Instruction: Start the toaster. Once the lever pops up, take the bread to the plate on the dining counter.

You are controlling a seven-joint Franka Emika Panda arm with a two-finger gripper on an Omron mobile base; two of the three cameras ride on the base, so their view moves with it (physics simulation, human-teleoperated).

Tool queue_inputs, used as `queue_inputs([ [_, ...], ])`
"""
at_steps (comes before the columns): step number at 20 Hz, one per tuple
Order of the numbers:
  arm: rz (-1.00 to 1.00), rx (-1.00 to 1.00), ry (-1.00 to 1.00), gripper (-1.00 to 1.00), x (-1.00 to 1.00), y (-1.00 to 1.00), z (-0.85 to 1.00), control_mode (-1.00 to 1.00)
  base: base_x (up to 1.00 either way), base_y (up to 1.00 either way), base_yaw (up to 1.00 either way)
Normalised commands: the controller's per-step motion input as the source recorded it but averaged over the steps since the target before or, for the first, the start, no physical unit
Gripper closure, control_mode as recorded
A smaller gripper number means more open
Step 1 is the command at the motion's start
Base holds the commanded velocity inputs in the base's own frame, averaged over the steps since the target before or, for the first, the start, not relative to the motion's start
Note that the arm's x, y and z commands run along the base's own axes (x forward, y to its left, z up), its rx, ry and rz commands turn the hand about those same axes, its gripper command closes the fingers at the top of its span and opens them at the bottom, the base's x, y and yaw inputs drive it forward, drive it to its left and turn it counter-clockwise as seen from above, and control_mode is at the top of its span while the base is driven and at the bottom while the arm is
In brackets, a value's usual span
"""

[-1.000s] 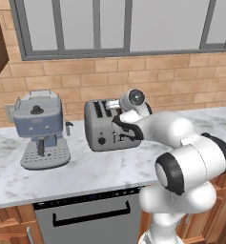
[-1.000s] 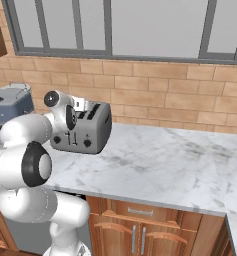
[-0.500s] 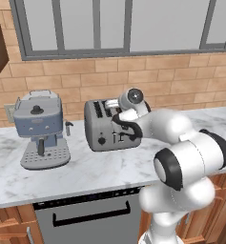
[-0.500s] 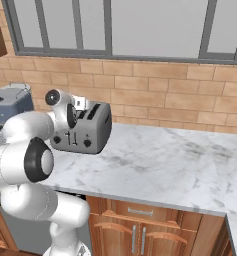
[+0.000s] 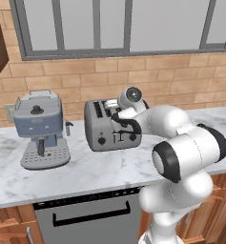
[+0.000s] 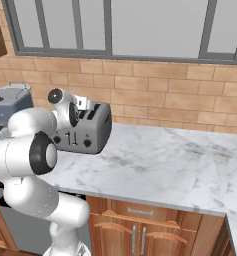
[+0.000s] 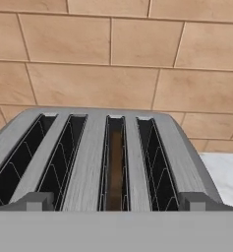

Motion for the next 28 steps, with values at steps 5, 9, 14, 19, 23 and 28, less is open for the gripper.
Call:
queue_inputs([
  [5, 0.00, 0.00, 0.00, -1.00, 0.12, 0.00, -0.19, -1.00, 0.00, 0.00, 0.00],
  [9, 0.00, 0.00, 0.00, -1.00, 0.17, 0.00, -0.07, -1.00, 0.00, 0.00, 0.00],
  [14, 0.00, 0.00, 0.03, -1.00, 0.13, 0.00, -0.03, -1.00, 0.00, 0.00, 0.00],
  [19, 0.00, 0.00, 0.08, -1.00, 0.01, 0.00, -0.01, -1.00, 0.00, 0.00, 0.00],
  [23, 0.00, 0.00, 0.06, -1.00, 0.03, 0.00, 0.00, -1.00, 0.00, 0.00, 0.00],
  [28, 0.00, 0.03, 0.04, -1.00, 0.13, 0.00, 0.00, -1.00, 0.00, 0.00, 0.00],
])
